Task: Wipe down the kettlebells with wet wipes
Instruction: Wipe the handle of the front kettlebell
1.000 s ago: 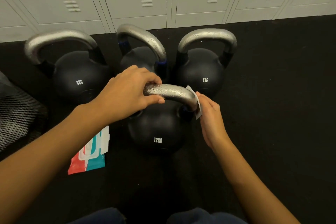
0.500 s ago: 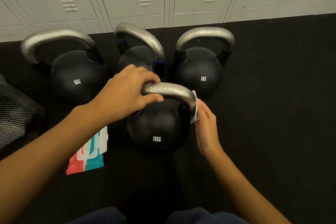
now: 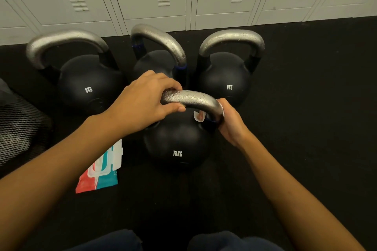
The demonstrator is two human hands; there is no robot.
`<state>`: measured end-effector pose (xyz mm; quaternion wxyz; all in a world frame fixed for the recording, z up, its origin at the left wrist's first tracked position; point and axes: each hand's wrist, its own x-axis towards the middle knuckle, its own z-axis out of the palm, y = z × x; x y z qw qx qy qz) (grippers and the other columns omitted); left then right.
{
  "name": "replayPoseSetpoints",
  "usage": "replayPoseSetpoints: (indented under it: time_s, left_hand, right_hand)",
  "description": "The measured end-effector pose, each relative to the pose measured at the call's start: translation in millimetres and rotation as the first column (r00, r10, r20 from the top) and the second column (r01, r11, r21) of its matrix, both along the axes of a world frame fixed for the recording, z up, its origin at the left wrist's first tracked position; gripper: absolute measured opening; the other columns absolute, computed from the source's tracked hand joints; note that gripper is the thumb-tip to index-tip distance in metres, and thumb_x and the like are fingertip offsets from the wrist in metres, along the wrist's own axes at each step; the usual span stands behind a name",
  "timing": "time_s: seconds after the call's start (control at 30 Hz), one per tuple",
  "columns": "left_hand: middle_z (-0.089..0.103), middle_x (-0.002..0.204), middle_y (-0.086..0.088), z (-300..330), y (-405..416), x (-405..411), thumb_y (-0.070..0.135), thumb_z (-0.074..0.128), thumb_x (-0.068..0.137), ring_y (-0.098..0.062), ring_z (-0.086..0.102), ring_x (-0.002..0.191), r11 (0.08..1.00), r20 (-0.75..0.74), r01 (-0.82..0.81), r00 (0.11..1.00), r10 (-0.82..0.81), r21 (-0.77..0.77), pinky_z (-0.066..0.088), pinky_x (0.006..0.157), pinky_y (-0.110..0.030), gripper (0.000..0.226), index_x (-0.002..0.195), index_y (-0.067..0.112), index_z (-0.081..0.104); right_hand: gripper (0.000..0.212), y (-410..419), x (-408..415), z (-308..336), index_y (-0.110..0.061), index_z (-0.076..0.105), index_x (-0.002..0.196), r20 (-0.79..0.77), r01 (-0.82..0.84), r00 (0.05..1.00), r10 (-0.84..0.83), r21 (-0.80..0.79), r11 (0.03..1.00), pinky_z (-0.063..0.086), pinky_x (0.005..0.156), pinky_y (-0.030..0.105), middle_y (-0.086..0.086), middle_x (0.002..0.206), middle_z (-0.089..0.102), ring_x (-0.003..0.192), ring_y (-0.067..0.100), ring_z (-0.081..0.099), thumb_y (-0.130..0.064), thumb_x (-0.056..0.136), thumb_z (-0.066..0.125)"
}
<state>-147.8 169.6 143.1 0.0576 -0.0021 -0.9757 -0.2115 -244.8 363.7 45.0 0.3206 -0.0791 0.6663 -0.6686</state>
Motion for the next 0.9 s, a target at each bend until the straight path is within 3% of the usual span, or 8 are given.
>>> replayPoseSetpoints:
  time_s: [0.1,0.17,0.23,0.4,0.57,0.7,0.9]
  left_hand:
    - [0.06,0.112,0.008,0,1,0,0.053,0.063,0.076,-0.009,0.045,0.102,1.0,0.005,0.002,1.0,-0.002,-0.001,0.044,0.088,-0.036,0.051,0.12,0.027,0.06]
    - [0.06,0.112,0.007,0,1,1,0.052,0.064,0.076,-0.009,0.045,0.103,1.0,0.004,0.003,1.0,-0.003,-0.003,0.044,0.089,-0.036,0.051,0.121,0.027,0.06]
    - [0.06,0.113,0.007,0,0,1,0.052,0.063,0.077,-0.01,0.045,0.104,1.0,0.004,0.003,1.0,-0.003,0.0,0.044,0.089,-0.036,0.052,0.122,0.027,0.06]
    - [0.06,0.113,0.007,-1,0,1,0.055,0.062,0.075,-0.011,0.046,0.106,1.0,-0.004,-0.004,1.0,0.004,-0.004,0.043,0.09,-0.036,0.054,0.121,0.027,0.06]
    - [0.06,0.114,0.006,-2,0,1,0.054,0.063,0.076,-0.012,0.046,0.106,1.0,-0.004,0.0,1.0,0.0,0.0,0.043,0.091,-0.037,0.054,0.122,0.026,0.06]
    - [0.061,0.114,0.006,-3,0,2,0.051,0.066,0.078,-0.012,0.046,0.106,1.0,-0.022,0.003,1.0,-0.003,0.002,0.043,0.091,-0.037,0.051,0.122,0.025,0.06]
    - [0.061,0.114,0.005,-5,-1,2,0.05,0.066,0.078,-0.012,0.046,0.105,1.0,-0.043,0.01,0.999,-0.01,0.004,0.044,0.09,-0.039,0.051,0.122,0.025,0.06]
  right_hand:
    - [0.037,2,7,5,-0.019,0.074,0.084,-0.086,0.004,0.996,-0.007,-0.03,1.0,0.042,0.093,0.032,0.001,0.084,0.07,0.091,0.016,0.061,-0.026,0.098,0.04]
    - [0.036,4,14,2,-0.016,0.075,0.099,-0.139,0.021,0.99,-0.035,-0.099,0.995,0.044,0.094,0.03,0.004,0.094,0.072,0.099,0.018,0.063,-0.027,0.099,0.04]
    - [0.036,8,23,-4,-0.013,0.068,0.12,-0.086,0.106,0.989,-0.123,-0.182,0.978,0.045,0.099,0.03,0.004,0.112,0.071,0.113,0.016,0.062,-0.024,0.105,0.037]
    - [0.049,17,53,-26,-0.011,0.049,0.143,-0.08,0.262,0.956,-0.283,-0.207,0.943,0.035,0.114,0.035,-0.001,0.141,0.057,0.133,0.008,0.049,-0.032,0.099,0.047]
    - [0.052,16,76,-35,-0.016,0.047,0.144,-0.208,0.362,0.9,-0.382,-0.129,0.923,0.042,0.111,0.031,-0.008,0.14,0.057,0.131,0.001,0.05,-0.018,0.094,0.061]
    - [0.054,7,78,-32,-0.017,0.053,0.14,-0.383,0.466,0.8,-0.462,-0.09,0.88,0.046,0.107,0.04,-0.004,0.136,0.06,0.129,0.009,0.054,-0.02,0.089,0.069]
    - [0.046,1,66,-17,-0.013,0.057,0.129,-0.658,0.471,0.636,-0.403,-0.082,0.878,0.051,0.098,0.036,0.0,0.125,0.06,0.119,0.013,0.057,-0.01,0.086,0.074]
